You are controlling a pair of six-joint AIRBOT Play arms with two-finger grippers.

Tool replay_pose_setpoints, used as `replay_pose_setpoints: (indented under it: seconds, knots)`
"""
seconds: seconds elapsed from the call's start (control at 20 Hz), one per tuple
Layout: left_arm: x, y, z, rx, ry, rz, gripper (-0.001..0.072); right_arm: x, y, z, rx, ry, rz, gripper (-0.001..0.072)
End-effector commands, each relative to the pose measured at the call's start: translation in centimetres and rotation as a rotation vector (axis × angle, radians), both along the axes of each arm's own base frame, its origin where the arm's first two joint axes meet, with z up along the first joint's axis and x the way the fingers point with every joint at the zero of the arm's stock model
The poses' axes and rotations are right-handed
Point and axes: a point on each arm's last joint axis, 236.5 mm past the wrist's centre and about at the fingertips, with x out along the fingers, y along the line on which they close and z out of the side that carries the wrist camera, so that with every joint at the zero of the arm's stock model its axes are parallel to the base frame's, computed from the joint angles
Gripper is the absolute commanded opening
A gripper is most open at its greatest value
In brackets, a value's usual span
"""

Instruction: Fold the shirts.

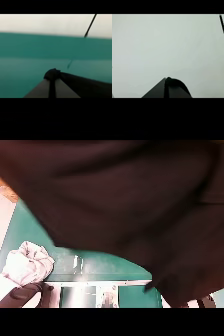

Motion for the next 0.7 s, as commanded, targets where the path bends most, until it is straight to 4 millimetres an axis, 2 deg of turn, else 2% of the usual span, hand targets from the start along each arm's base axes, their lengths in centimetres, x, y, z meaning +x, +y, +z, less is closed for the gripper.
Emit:
replay_pose_setpoints:
  seconds: [0.0,0.1,0.2,0.35,0.45,0.6,0.65]
  knots:
    - [7.6,-0.8,-13.2,0.031,0.238,0.009,0.0022,7.7,-2.1,-13.7,0.070,0.315,0.035,0.0016]
    - [12.2,-1.4,-20.3,0.038,0.309,0.013,0.0022,12.9,-3.0,-23.4,0.145,0.493,0.031,0.0015]
    - [16.6,-2.0,-26.1,0.048,0.356,0.012,0.0022,17.6,-3.5,-32.0,0.193,0.642,0.011,0.0016]
    - [22.1,-3.8,-32.7,0.038,0.369,-0.034,0.0022,23.1,-4.2,-41.7,0.256,0.820,0.004,0.0016]
    - [24.2,-5.1,-35.1,-0.009,0.373,-0.054,0.0023,25.8,-4.3,-45.7,0.276,0.888,0.021,0.0016]
    - [25.7,-5.8,-35.9,-0.056,0.371,-0.053,0.0024,28.6,-4.5,-48.8,0.292,0.929,0.037,0.0018]
    - [25.6,-5.9,-35.9,-0.050,0.373,-0.057,0.0104,28.9,-4.3,-49.4,0.294,0.940,0.051,0.0038]
